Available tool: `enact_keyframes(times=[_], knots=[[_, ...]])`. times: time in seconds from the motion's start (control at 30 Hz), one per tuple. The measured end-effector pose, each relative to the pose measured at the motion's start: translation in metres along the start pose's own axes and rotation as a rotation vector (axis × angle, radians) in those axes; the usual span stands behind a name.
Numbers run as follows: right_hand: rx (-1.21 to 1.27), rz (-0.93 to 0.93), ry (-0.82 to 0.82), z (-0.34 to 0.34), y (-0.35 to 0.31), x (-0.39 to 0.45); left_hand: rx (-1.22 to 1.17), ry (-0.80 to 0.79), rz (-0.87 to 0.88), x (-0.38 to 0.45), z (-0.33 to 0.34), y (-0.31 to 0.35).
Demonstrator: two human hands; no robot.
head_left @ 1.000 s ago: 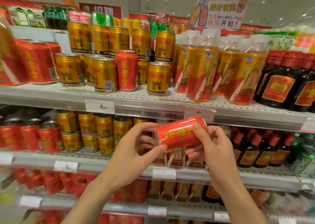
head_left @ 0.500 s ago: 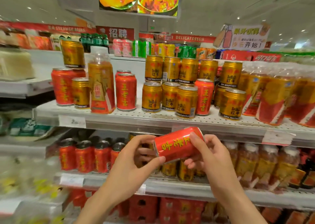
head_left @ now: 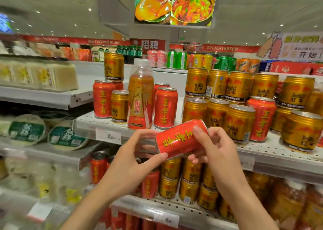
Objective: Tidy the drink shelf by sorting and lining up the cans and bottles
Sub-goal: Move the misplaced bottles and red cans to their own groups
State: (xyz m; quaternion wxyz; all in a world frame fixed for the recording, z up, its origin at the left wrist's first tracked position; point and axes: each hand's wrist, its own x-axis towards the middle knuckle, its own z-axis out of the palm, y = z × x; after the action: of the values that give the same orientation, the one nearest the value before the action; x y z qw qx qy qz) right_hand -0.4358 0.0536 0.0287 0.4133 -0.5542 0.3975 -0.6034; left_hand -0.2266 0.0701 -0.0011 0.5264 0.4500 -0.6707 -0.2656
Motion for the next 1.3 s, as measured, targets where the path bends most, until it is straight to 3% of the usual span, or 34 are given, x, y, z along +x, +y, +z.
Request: enact_keyframes(times=[0.6,0.83,1.17,1.3], knots=[[-0.229,-0.124,0.146,0.092,-0.029,0.025,0.184,-0.127,0.19,0.043,-0.096,-0.025],[-0.411,-0.111,0.088,0.09,-0.053,0.036,0.157,0.155,0.269,0.088,-0.106,-0.001],[-0.521,-0.117,0.063,0.069,-0.059,0.037,0.517,0.075,0.177,0.132,-0.093,0.033],[-0.537,-0.132,0.052,0.064,-0.061,0.038,0.451,0.129,0.177,0.134,-0.087,0.033]])
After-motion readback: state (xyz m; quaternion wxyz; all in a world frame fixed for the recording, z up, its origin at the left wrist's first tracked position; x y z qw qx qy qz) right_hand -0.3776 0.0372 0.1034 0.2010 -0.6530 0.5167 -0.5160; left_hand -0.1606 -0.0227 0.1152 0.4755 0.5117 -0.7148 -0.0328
